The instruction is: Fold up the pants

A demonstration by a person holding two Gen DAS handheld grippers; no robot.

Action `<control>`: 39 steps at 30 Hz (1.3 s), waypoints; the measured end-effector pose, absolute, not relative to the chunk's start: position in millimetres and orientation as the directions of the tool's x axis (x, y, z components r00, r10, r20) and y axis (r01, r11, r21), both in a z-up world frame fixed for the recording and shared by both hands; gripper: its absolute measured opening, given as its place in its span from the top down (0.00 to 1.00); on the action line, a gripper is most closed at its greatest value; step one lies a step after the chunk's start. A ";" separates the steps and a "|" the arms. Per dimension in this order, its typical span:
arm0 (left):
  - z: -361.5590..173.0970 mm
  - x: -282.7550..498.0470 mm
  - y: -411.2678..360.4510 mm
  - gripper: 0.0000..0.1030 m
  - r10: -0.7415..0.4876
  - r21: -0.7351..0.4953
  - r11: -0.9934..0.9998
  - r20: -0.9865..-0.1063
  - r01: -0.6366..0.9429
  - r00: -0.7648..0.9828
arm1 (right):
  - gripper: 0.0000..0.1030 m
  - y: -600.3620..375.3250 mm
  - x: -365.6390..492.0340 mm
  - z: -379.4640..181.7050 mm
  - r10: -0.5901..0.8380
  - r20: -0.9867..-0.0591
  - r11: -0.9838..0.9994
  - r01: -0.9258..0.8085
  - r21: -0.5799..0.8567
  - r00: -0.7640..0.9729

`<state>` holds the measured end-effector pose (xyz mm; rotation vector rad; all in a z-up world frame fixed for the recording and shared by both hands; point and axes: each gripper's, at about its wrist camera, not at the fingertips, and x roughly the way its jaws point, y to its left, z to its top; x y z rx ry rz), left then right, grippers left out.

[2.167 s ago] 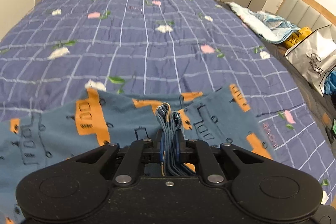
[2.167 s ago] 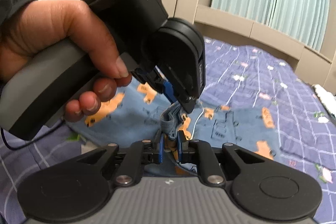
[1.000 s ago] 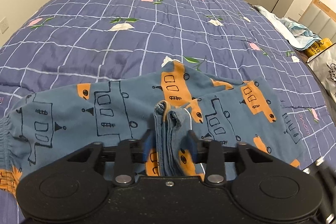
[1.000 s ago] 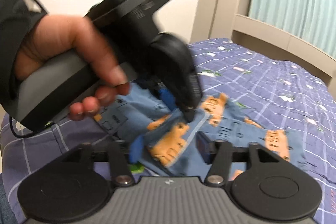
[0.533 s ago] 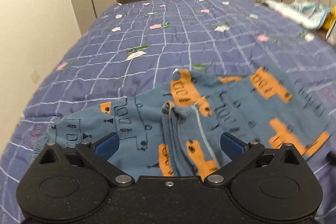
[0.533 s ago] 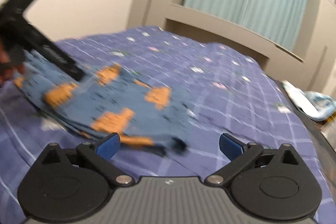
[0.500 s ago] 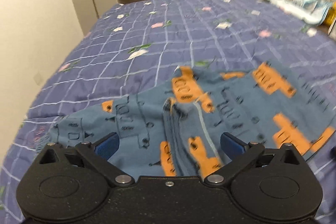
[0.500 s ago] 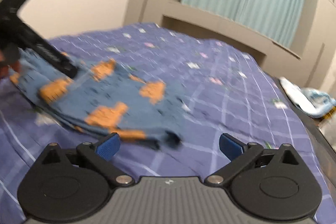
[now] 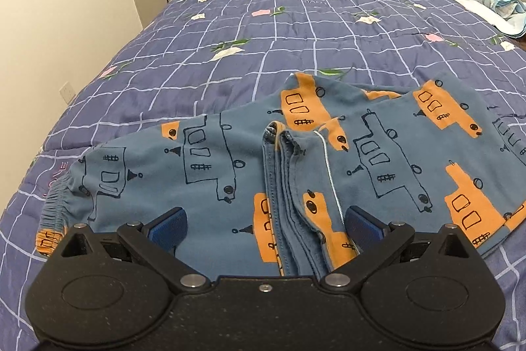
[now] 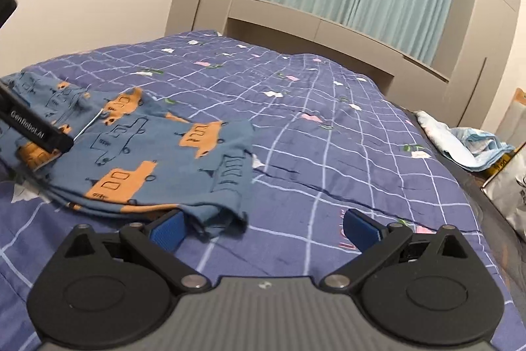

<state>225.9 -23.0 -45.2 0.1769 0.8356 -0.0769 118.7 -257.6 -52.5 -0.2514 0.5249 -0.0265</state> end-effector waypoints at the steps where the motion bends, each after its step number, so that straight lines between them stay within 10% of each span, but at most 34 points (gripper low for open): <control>1: -45.2 225.9 -23.2 0.01 0.002 0.126 0.982 -0.743 0.138 0.669 | 0.00 -260.3 118.7 -51.9 -0.093 -0.496 0.971 -0.031 -0.236 0.863; 39: -46.1 229.3 -20.1 0.01 -0.012 0.098 0.987 -0.752 0.129 0.659 | 0.01 -254.3 130.9 -51.0 -0.149 -0.483 0.957 0.002 -0.290 0.863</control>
